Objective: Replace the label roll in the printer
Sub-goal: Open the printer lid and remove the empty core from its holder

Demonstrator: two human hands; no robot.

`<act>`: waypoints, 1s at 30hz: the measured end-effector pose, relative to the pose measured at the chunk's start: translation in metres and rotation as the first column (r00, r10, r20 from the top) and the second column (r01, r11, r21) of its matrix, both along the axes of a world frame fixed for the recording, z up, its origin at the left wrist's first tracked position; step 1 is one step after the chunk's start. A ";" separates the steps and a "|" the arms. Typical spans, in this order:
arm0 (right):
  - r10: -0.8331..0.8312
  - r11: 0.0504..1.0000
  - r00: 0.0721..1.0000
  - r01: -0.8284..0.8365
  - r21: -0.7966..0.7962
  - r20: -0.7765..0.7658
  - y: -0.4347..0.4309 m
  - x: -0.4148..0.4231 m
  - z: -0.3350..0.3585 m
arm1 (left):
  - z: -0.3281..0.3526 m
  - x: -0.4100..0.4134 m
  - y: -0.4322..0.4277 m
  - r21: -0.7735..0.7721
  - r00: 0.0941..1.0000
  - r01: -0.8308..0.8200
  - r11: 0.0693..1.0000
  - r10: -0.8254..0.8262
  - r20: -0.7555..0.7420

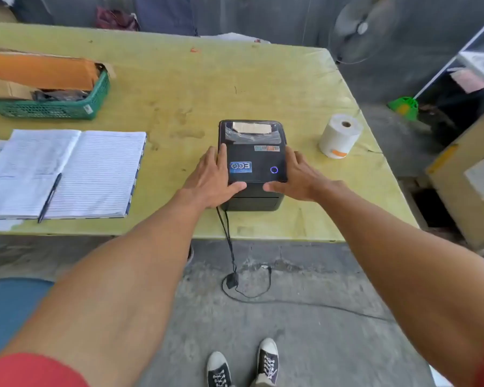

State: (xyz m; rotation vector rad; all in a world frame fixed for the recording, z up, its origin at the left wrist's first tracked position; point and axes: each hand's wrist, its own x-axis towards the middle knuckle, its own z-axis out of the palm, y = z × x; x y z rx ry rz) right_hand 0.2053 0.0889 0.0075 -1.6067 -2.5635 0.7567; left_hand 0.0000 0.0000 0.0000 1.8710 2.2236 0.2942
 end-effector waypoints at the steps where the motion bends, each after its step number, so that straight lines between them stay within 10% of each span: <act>1: -0.008 1.000 0.999 0.007 -0.012 -0.040 0.000 0.000 -0.002 | -0.002 0.001 0.001 -0.031 1.000 -0.019 0.999 0.020 0.009; 30: -0.210 0.946 0.964 0.158 -0.282 -0.165 0.019 0.007 -0.045 | -0.031 0.002 0.009 0.023 0.922 -0.231 0.973 0.211 0.326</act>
